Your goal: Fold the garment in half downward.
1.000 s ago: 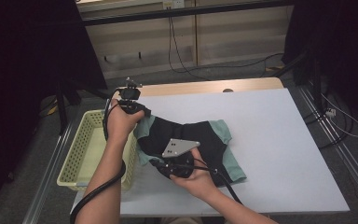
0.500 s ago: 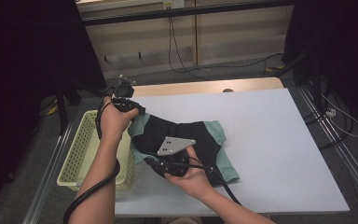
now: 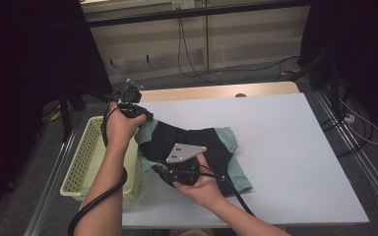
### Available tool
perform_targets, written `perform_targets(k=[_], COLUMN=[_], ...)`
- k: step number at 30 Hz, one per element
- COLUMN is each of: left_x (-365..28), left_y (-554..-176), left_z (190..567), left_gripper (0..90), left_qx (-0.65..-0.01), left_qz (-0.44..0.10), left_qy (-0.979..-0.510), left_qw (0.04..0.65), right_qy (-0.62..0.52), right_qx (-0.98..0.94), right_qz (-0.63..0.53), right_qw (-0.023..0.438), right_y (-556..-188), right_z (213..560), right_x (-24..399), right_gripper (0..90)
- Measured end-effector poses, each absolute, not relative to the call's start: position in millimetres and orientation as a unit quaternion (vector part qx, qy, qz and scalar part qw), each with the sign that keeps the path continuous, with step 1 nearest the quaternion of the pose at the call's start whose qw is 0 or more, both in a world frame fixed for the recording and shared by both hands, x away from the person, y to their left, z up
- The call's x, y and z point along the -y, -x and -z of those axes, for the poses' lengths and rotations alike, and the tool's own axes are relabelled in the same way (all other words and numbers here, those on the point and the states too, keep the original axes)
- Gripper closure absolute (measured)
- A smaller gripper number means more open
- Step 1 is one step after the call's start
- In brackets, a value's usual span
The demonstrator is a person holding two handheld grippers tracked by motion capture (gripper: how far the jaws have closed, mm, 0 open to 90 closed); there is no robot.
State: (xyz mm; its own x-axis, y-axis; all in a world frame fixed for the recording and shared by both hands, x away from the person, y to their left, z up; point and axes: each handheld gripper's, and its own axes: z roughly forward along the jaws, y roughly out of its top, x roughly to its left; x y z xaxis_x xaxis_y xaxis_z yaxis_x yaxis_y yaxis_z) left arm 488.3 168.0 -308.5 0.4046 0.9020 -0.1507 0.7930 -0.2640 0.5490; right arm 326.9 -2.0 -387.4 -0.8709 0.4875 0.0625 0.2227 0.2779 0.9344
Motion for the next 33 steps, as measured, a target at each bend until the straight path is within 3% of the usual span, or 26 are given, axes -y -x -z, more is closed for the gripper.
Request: perform_targets(k=[33], left_x=[-172.4], left_y=[-489.7], left_z=[300.7], left_gripper=[85.2], left_qx=[-0.532], left_qz=[-0.105], left_qy=[-0.794], left_qw=[0.276], right_qy=[-0.224], right_qx=[-0.786], right_qz=[-0.562], right_qw=[0.127], right_y=[-327.1], right_z=[383.2], right_x=[-3.4], right_gripper=[82.4])
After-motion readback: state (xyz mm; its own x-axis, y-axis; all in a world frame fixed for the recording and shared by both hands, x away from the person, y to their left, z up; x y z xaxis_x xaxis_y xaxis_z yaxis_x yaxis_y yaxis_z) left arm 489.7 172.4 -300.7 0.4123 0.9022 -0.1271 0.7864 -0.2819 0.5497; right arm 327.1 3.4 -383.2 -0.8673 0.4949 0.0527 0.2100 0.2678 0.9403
